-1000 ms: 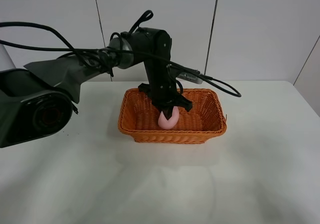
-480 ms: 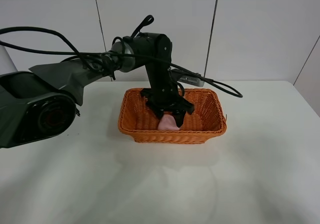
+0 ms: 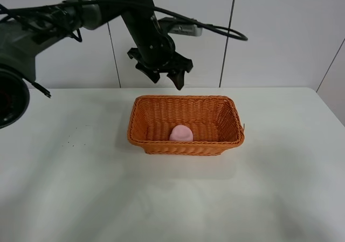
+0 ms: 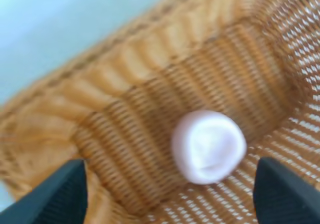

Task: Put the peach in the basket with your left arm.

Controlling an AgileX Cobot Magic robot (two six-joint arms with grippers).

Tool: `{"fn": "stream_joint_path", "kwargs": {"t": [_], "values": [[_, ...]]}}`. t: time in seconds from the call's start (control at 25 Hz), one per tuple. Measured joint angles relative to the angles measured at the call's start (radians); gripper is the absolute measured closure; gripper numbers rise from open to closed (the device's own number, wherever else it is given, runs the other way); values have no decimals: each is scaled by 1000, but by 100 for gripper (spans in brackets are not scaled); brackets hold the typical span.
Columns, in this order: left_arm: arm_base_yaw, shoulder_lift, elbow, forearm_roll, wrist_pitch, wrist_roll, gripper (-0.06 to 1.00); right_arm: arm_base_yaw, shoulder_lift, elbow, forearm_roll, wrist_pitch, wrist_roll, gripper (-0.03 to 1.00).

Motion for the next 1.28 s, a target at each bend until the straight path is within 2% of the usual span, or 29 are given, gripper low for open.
{"fn": "stream_joint_path", "kwargs": {"t": [0.16,0.28,0.52,0.68,0.8,1.0,1.28], "values": [[73,4,16,0,0,21,15,0,0,0,0,0,0,27],[155,6,44,1,0,39,15,0,0,0,0,0,0,27],[369,22,56,6,0,54,15,0,0,0,0,0,0,27],[481,23,56,11,0,54,15,0,0,0,0,0,0,27],[525,19,72,11,0,53,15,0,0,0,0,0,0,27],[534,-36,186,5,-1,50,15,0,0,0,0,0,0,27],[526,-335,508,-2,-2,47,16,0,0,0,0,0,0,27]]}}
